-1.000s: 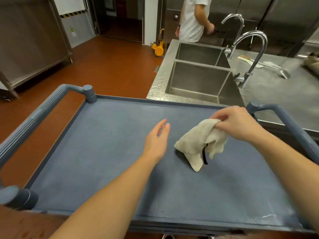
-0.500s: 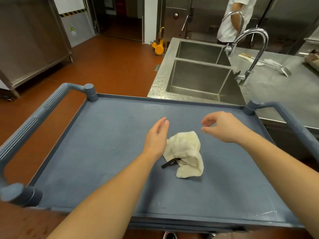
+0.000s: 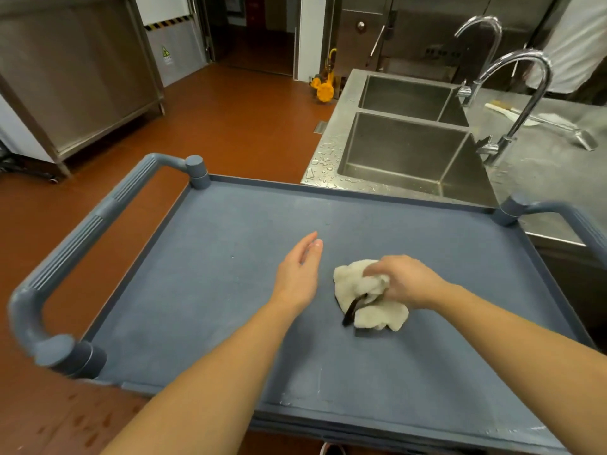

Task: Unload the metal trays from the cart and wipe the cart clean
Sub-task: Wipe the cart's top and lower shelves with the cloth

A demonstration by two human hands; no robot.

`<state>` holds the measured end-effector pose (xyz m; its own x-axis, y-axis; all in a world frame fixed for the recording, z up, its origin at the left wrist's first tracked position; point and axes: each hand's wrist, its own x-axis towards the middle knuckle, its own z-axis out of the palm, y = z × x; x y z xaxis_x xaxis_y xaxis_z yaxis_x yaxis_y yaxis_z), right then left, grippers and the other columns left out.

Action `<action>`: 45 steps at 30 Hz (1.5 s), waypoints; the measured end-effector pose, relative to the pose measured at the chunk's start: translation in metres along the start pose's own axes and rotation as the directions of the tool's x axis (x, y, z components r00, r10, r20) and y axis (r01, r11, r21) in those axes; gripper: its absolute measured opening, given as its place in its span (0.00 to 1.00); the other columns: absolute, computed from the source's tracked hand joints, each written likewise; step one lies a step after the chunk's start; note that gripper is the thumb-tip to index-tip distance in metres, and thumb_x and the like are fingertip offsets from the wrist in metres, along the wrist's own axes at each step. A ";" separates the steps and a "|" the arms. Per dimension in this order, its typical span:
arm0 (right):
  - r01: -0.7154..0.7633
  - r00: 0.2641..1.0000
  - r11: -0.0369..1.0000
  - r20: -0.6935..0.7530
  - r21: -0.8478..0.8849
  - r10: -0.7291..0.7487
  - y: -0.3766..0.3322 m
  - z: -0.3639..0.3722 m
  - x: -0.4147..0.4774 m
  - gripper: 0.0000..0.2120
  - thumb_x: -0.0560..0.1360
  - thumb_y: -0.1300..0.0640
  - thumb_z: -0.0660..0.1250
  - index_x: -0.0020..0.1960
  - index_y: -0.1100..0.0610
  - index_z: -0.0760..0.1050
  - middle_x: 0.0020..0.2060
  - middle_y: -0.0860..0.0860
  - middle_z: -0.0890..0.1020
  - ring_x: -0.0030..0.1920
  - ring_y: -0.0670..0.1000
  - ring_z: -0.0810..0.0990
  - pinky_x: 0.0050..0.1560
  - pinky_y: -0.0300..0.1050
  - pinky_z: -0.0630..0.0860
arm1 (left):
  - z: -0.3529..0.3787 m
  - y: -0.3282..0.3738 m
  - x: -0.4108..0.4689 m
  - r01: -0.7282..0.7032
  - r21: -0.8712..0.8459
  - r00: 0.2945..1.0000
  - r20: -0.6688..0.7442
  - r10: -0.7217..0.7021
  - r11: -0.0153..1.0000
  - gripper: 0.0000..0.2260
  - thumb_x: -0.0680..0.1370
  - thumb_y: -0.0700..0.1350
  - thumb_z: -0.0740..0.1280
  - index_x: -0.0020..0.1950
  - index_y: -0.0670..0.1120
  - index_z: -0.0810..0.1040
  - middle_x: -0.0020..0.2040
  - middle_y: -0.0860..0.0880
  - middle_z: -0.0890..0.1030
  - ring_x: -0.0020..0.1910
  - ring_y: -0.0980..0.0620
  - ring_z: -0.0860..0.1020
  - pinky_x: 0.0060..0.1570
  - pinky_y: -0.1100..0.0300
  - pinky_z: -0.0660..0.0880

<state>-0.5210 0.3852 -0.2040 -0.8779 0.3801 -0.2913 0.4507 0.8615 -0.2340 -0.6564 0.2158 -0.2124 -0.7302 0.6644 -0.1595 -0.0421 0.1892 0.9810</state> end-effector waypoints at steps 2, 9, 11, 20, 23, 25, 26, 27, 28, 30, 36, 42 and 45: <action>-0.046 0.991 0.941 -0.105 0.336 0.086 -0.005 -0.021 -0.005 0.13 0.69 0.60 0.68 0.45 0.42 0.79 0.40 0.42 0.81 0.45 0.48 0.79 0.44 0.40 0.75 | -0.001 0.003 0.000 -0.006 -0.018 1.000 -0.016 0.006 1.000 0.17 0.81 0.53 0.59 0.70 0.53 0.71 0.59 0.62 0.72 0.56 0.68 0.69 0.46 0.84 0.60; -0.314 0.930 0.863 -0.053 0.396 0.363 0.007 -0.071 -0.020 0.24 0.68 0.47 0.74 0.62 0.49 0.74 0.58 0.50 0.78 0.57 0.54 0.79 0.50 0.51 0.81 | 0.004 0.008 0.000 -0.023 -0.011 1.000 0.007 0.023 1.000 0.17 0.81 0.54 0.59 0.70 0.54 0.71 0.59 0.63 0.72 0.54 0.70 0.69 0.45 0.82 0.60; -0.323 0.927 0.932 -0.145 0.165 0.347 0.009 -0.063 -0.021 0.30 0.69 0.40 0.71 0.68 0.48 0.70 0.65 0.48 0.74 0.64 0.53 0.74 0.59 0.51 0.75 | 0.004 0.006 -0.002 -0.023 -0.006 1.000 0.017 0.023 1.000 0.18 0.81 0.54 0.59 0.70 0.55 0.71 0.59 0.63 0.72 0.55 0.70 0.69 0.46 0.82 0.60; -0.260 0.964 0.965 0.054 -0.023 0.260 0.035 0.008 -0.004 0.52 0.63 0.38 0.74 0.76 0.38 0.45 0.77 0.45 0.45 0.76 0.52 0.52 0.65 0.53 0.70 | -0.012 -0.003 -0.004 -0.020 0.067 1.000 0.013 0.019 0.998 0.17 0.81 0.54 0.58 0.69 0.55 0.71 0.59 0.63 0.72 0.56 0.69 0.69 0.54 0.74 0.61; -0.294 0.952 0.954 0.105 0.060 0.287 0.036 0.010 0.008 0.52 0.62 0.42 0.76 0.77 0.43 0.48 0.74 0.49 0.59 0.68 0.54 0.67 0.58 0.49 0.75 | -0.019 -0.009 -0.002 0.001 0.067 1.000 -0.011 0.000 0.998 0.17 0.81 0.53 0.59 0.70 0.54 0.71 0.59 0.62 0.72 0.56 0.68 0.69 0.55 0.72 0.61; -0.303 0.949 0.952 0.108 0.053 0.296 0.033 0.010 0.013 0.46 0.64 0.46 0.75 0.76 0.44 0.55 0.65 0.50 0.72 0.61 0.54 0.73 0.54 0.48 0.75 | -0.021 -0.013 0.000 0.014 0.064 0.999 -0.030 -0.012 0.998 0.17 0.81 0.53 0.59 0.70 0.54 0.71 0.58 0.63 0.72 0.56 0.69 0.68 0.55 0.73 0.61; -0.314 0.946 0.947 0.104 0.060 0.307 0.030 0.011 0.014 0.42 0.65 0.48 0.74 0.74 0.44 0.58 0.60 0.50 0.75 0.57 0.53 0.75 0.53 0.48 0.76 | -0.022 -0.015 0.000 0.020 0.063 0.999 -0.036 -0.017 0.998 0.17 0.81 0.53 0.59 0.70 0.54 0.71 0.58 0.63 0.71 0.56 0.69 0.68 0.55 0.73 0.61; -0.328 0.942 0.942 0.095 0.073 0.321 0.027 0.012 0.014 0.38 0.66 0.49 0.73 0.73 0.43 0.61 0.57 0.50 0.77 0.55 0.53 0.76 0.52 0.47 0.76 | -0.021 -0.016 0.000 0.022 0.062 0.999 -0.039 -0.019 0.998 0.17 0.81 0.53 0.59 0.70 0.54 0.71 0.59 0.63 0.71 0.56 0.69 0.68 0.55 0.73 0.61; -0.340 0.939 0.936 0.082 0.094 0.333 0.022 0.013 0.014 0.35 0.67 0.50 0.72 0.72 0.43 0.63 0.55 0.50 0.77 0.54 0.53 0.76 0.51 0.47 0.76 | -0.021 -0.017 0.000 0.021 0.060 0.999 -0.038 -0.019 0.998 0.17 0.81 0.53 0.59 0.70 0.54 0.71 0.59 0.63 0.71 0.56 0.69 0.68 0.54 0.74 0.61; -0.344 0.939 0.923 0.061 0.173 0.338 0.005 0.017 0.013 0.34 0.67 0.51 0.72 0.71 0.42 0.65 0.57 0.50 0.77 0.56 0.53 0.76 0.52 0.46 0.75 | -0.022 -0.017 -0.002 0.020 0.054 0.999 -0.031 -0.018 0.998 0.17 0.81 0.53 0.59 0.70 0.54 0.71 0.59 0.63 0.71 0.55 0.69 0.68 0.49 0.80 0.61; -0.072 0.997 0.961 -0.001 0.266 0.075 -0.118 0.054 0.033 0.30 0.68 0.51 0.70 0.69 0.42 0.68 0.59 0.47 0.79 0.58 0.53 0.78 0.51 0.44 0.75 | -0.060 -0.015 -0.013 -0.004 0.087 0.996 -0.090 0.012 0.996 0.17 0.81 0.53 0.59 0.70 0.53 0.71 0.61 0.62 0.72 0.58 0.68 0.69 0.57 0.71 0.61; 0.055 0.997 0.977 -0.056 0.207 -0.044 -0.240 0.090 0.057 0.24 0.69 0.43 0.64 0.63 0.38 0.63 0.60 0.47 0.71 0.57 0.57 0.74 0.46 0.50 0.75 | -0.136 -0.033 -0.039 0.035 0.095 0.969 -0.246 -0.011 0.995 0.16 0.81 0.53 0.59 0.68 0.55 0.72 0.65 0.57 0.74 0.60 0.64 0.70 0.58 0.68 0.63; 0.036 0.994 0.998 -0.102 0.056 -0.030 -0.256 0.105 0.055 0.35 0.68 0.36 0.62 0.72 0.38 0.54 0.75 0.47 0.50 0.70 0.60 0.56 0.57 0.55 0.71 | -0.161 -0.042 -0.052 0.048 0.090 0.958 -0.287 -0.020 0.995 0.16 0.81 0.54 0.59 0.68 0.55 0.72 0.66 0.57 0.73 0.60 0.64 0.70 0.54 0.71 0.62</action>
<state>-0.6682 0.1501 -0.2576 -0.9029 0.3865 -0.1881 0.4273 0.8543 -0.2958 -0.7261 0.0570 -0.2271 -0.8943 0.4248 -0.1405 -0.0151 0.2852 0.9583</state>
